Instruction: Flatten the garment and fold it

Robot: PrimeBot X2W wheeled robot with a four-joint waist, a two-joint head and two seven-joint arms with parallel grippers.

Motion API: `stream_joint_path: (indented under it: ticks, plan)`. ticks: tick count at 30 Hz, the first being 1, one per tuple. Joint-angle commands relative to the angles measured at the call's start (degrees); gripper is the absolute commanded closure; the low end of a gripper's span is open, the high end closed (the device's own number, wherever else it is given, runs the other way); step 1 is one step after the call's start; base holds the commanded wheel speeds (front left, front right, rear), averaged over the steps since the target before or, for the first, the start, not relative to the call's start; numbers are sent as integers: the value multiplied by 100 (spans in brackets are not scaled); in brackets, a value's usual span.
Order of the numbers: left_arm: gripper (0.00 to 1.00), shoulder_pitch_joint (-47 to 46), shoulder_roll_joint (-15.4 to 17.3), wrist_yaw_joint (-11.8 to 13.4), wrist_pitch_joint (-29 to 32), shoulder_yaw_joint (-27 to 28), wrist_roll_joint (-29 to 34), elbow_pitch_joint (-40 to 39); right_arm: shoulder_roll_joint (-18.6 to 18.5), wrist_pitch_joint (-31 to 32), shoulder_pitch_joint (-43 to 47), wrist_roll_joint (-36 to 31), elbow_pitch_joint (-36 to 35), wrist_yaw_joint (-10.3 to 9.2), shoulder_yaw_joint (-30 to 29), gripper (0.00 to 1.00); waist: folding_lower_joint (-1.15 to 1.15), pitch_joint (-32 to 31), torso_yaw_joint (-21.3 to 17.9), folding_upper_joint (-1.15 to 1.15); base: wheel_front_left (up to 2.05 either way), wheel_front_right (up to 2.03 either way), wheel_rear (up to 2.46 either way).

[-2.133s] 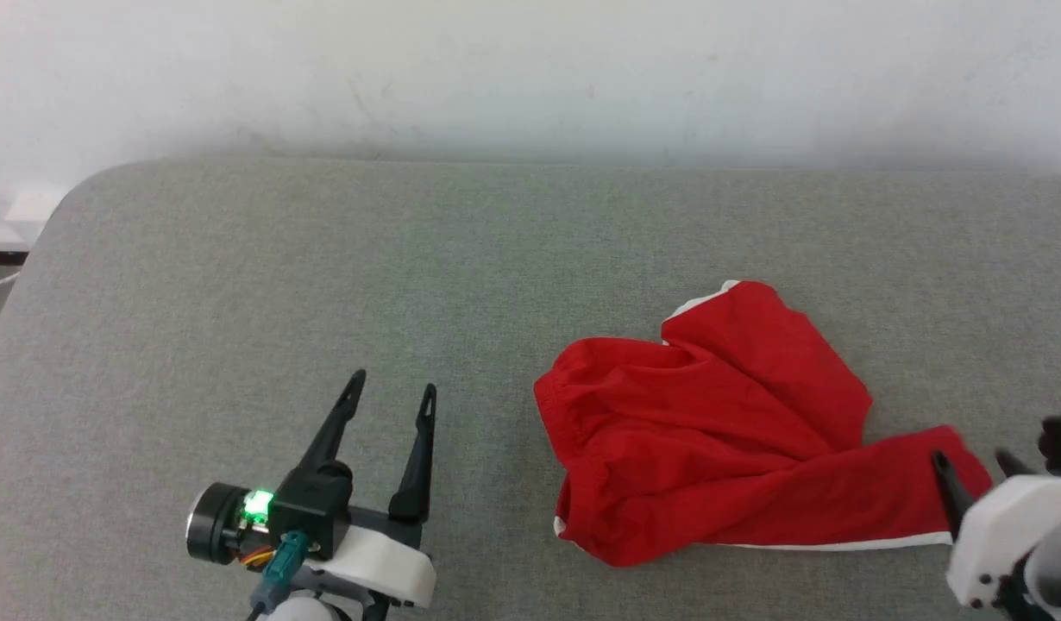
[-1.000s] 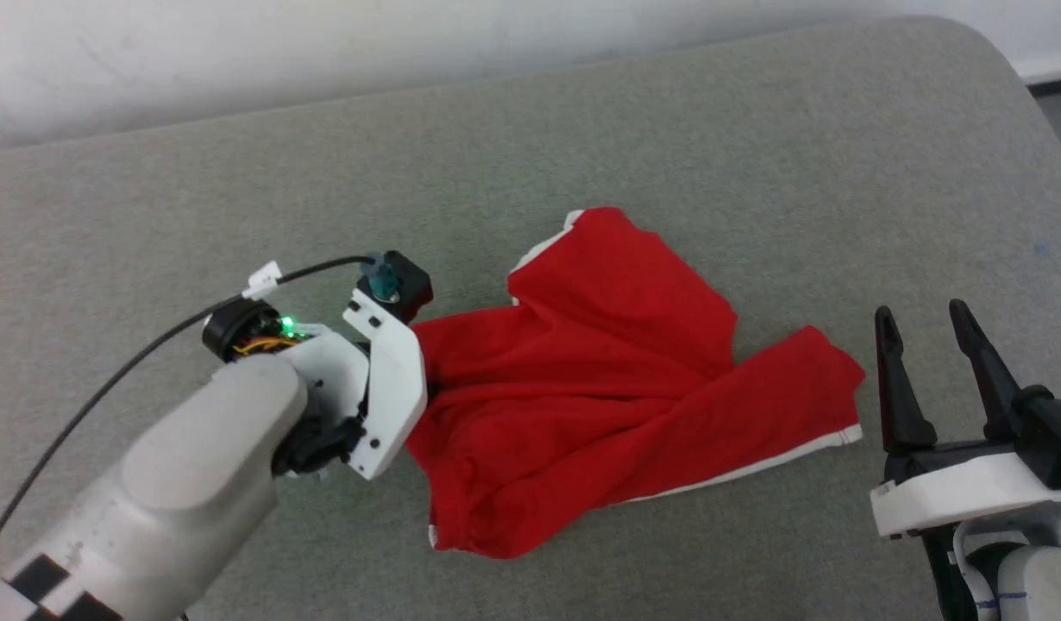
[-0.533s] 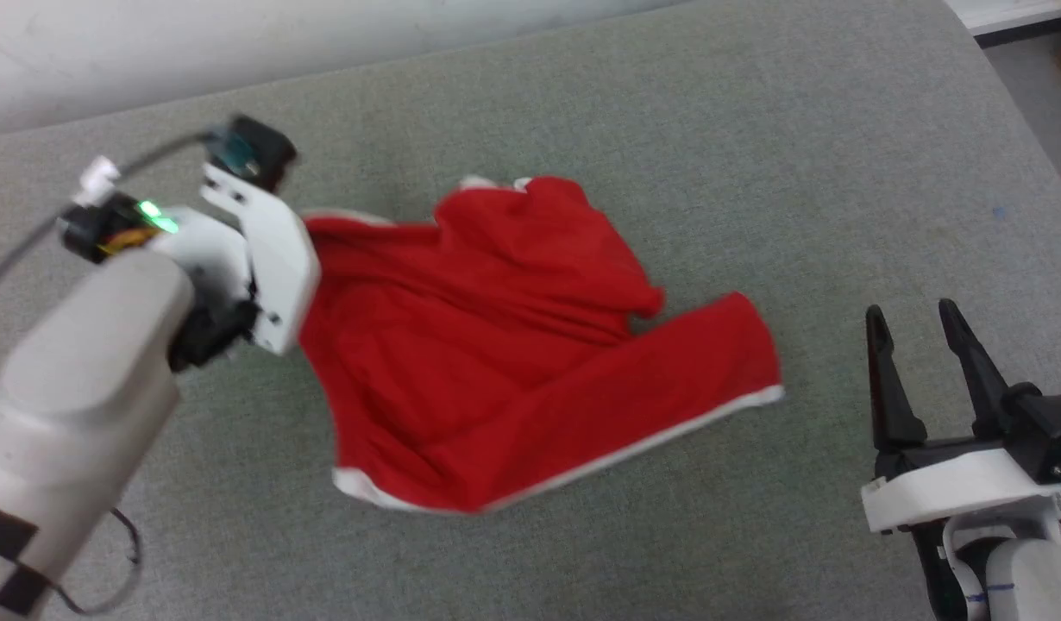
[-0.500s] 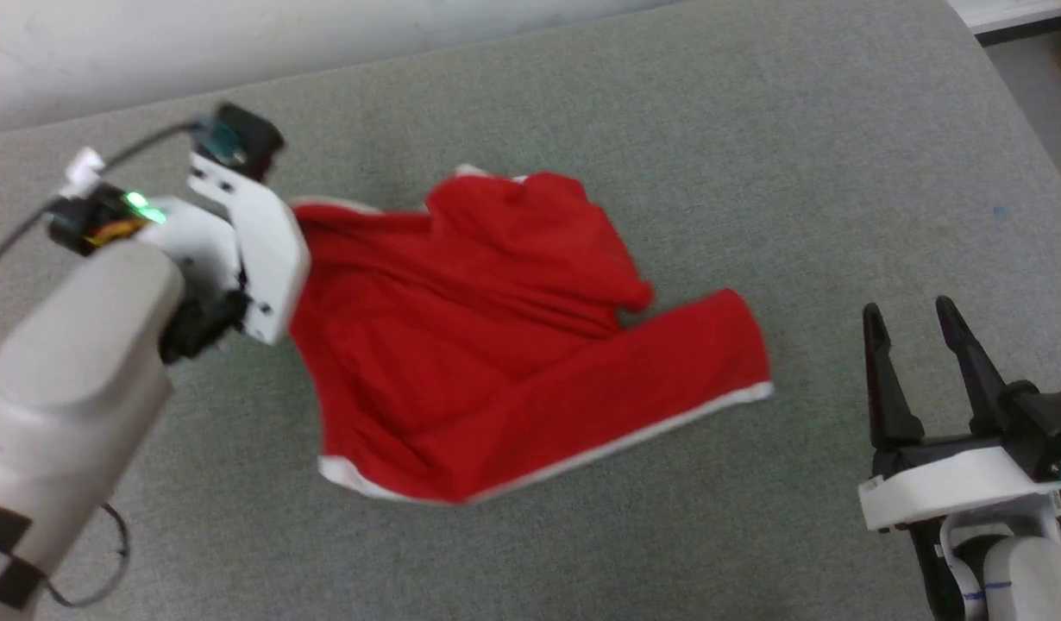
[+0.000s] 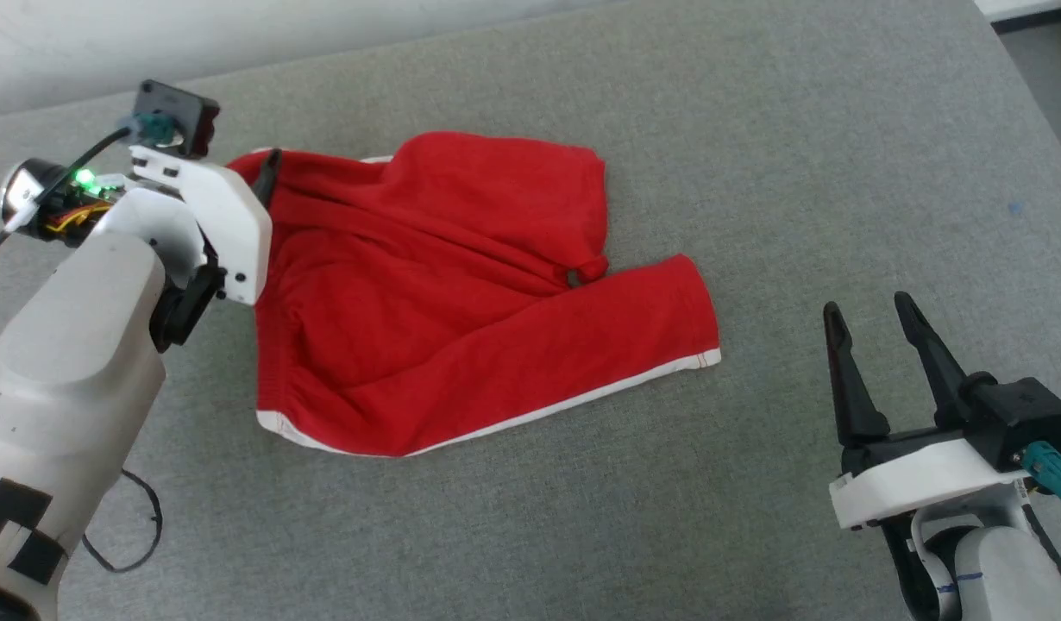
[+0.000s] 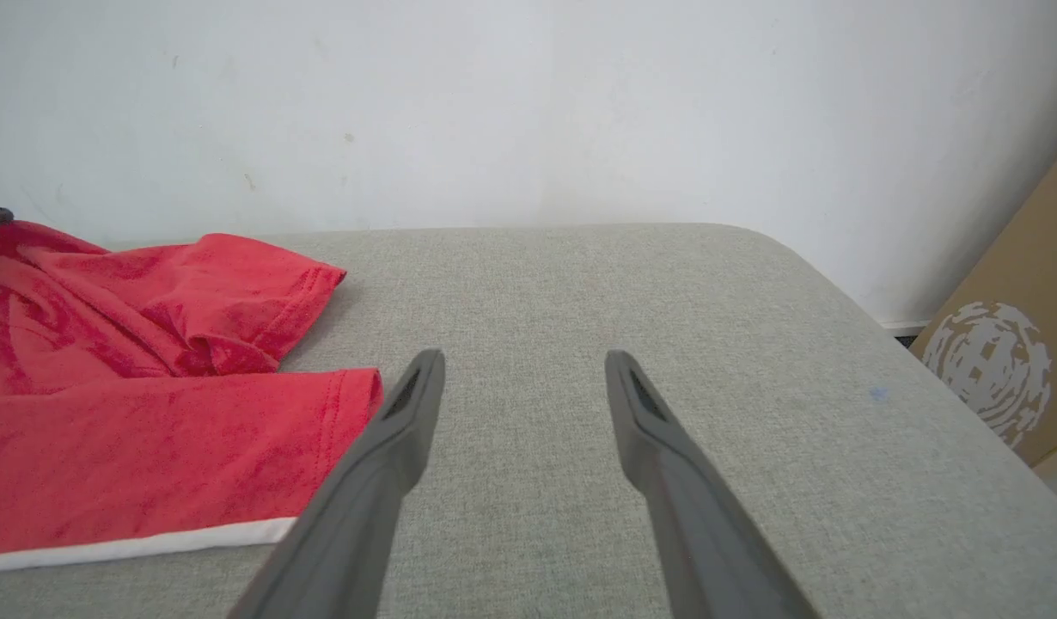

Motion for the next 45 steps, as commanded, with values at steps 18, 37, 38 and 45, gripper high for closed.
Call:
stream_joint_path:
  ticks: [18, 37, 38, 45]
  plan:
    - [0, 2539, -135, 1369, -2079, 2017, 456, -2936, 16, 477, 445, -305, -126, -12, -256, 0, -1, -1194, 1146, 0, 0, 0, 0]
    - [0, 5753, -1311, 1167, -2081, 3103, 1859, -4226, 16, 1101, 913, -13, 290, -12, -436, 0, -1, -1533, 1814, 0, 0, 0, 0]
    - [0, 5763, -1355, 1144, -2081, 3100, 1923, -4212, 16, 1299, 890, 21, 328, -12, -479, 0, -1, -1519, 1849, 0, 0, 0, 0]
    - [0, 5666, -1627, 923, -2081, 3108, 2213, -4089, 16, 3015, 356, 154, 614, -12, -996, 0, -1, -1332, 2090, 0, 0, 0, 0]
